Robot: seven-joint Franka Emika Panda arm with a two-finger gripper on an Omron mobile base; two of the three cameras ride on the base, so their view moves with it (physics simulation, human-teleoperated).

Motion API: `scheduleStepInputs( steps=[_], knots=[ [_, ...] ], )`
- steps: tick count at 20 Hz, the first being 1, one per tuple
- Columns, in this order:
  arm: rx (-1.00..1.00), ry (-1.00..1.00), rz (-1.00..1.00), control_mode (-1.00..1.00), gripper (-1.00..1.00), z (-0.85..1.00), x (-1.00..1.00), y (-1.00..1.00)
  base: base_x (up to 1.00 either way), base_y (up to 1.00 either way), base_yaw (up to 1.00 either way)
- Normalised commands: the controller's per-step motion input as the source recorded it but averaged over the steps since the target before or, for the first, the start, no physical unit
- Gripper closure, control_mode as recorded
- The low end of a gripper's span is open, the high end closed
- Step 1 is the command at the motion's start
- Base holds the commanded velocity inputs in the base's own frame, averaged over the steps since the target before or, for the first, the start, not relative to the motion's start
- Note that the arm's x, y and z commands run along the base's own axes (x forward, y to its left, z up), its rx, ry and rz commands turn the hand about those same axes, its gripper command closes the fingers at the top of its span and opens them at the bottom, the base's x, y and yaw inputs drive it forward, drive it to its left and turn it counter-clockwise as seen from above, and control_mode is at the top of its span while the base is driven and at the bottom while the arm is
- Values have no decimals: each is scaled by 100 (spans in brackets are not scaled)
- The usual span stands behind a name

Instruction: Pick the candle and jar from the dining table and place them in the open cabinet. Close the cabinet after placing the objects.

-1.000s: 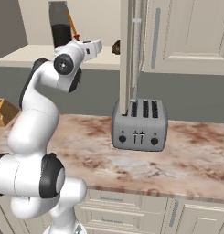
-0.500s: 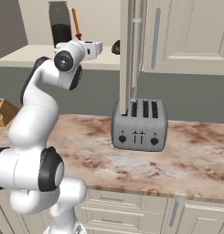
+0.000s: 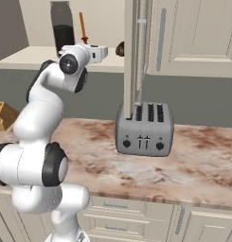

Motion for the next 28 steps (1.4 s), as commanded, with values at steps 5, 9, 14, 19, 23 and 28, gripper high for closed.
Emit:
scheduleStepInputs(
  steps=[5,9,14,19,23,28],
  knots=[
    [0,0,0,-100,100,-6,37,0,0,0,0],
    [0,0,0,-100,100,-8,36,-6,0,0,0],
    [0,0,0,-100,100,-7,41,-11,0,0,0],
    [0,0,0,-100,100,-9,45,-15,0,0,0],
    [0,0,0,-100,100,-8,30,-4,0,0,0],
    [0,1,0,-100,-100,-15,22,0,0,0,0]
  ],
)
